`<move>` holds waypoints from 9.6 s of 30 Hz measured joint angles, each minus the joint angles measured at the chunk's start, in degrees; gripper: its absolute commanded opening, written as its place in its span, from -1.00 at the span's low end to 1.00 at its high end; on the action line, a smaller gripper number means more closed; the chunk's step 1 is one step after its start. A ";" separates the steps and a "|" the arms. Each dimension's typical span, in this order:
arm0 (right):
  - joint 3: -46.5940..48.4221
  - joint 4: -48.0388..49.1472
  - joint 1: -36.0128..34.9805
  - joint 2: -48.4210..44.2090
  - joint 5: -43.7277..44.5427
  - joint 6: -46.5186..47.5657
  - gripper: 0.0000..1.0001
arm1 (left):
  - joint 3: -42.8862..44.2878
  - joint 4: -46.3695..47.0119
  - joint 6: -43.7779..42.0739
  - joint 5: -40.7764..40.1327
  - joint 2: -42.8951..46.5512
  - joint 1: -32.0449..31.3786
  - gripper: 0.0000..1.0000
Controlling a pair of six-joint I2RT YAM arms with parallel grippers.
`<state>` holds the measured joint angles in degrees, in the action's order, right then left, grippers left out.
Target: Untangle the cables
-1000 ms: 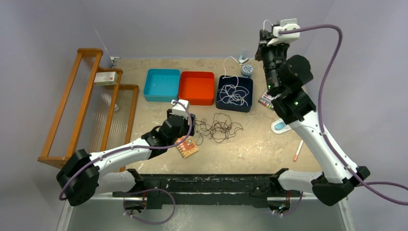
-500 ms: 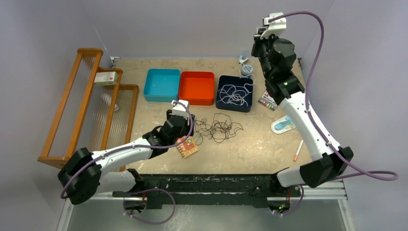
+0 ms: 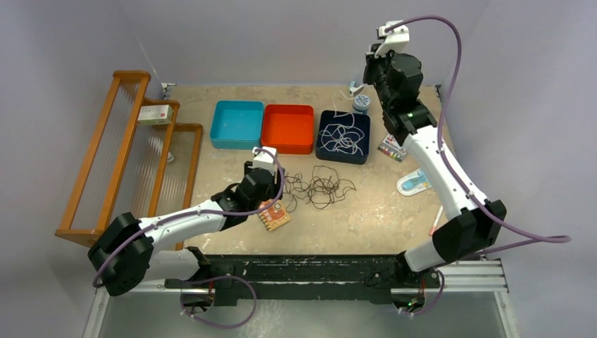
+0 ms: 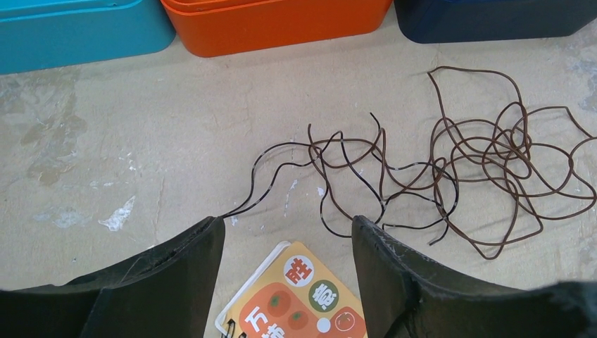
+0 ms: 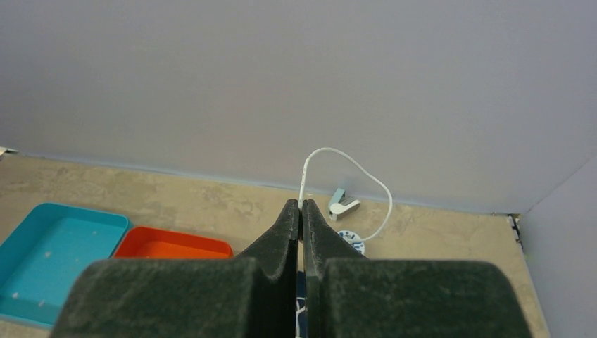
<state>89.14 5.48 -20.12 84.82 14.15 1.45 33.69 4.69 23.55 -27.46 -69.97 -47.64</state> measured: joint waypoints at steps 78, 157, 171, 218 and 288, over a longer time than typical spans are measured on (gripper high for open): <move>-13.64 -6.05 3.21 10.95 -14.78 -8.20 -0.03 | 7.17 -2.89 -0.35 -0.96 -7.56 0.33 0.30; -50.75 40.46 -10.21 -7.74 -38.12 -17.35 0.56 | 19.69 -9.20 -0.94 10.40 5.18 4.50 -1.00; -48.24 44.70 -10.43 7.98 -46.58 -19.58 0.29 | 26.64 -11.26 -4.74 10.05 7.19 4.50 -1.00; -51.91 48.00 -11.10 18.73 -44.89 -17.97 -0.34 | 60.37 -17.68 -26.16 -14.36 -8.26 10.80 -1.00; -53.70 37.86 -11.13 6.49 -42.16 -10.78 0.21 | 37.16 13.09 -10.58 27.85 -39.06 40.68 -1.00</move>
<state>35.44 43.33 -31.24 91.31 -28.01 -9.32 70.85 17.78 12.97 0.38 -109.03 -6.96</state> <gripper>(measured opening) 0.587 0.009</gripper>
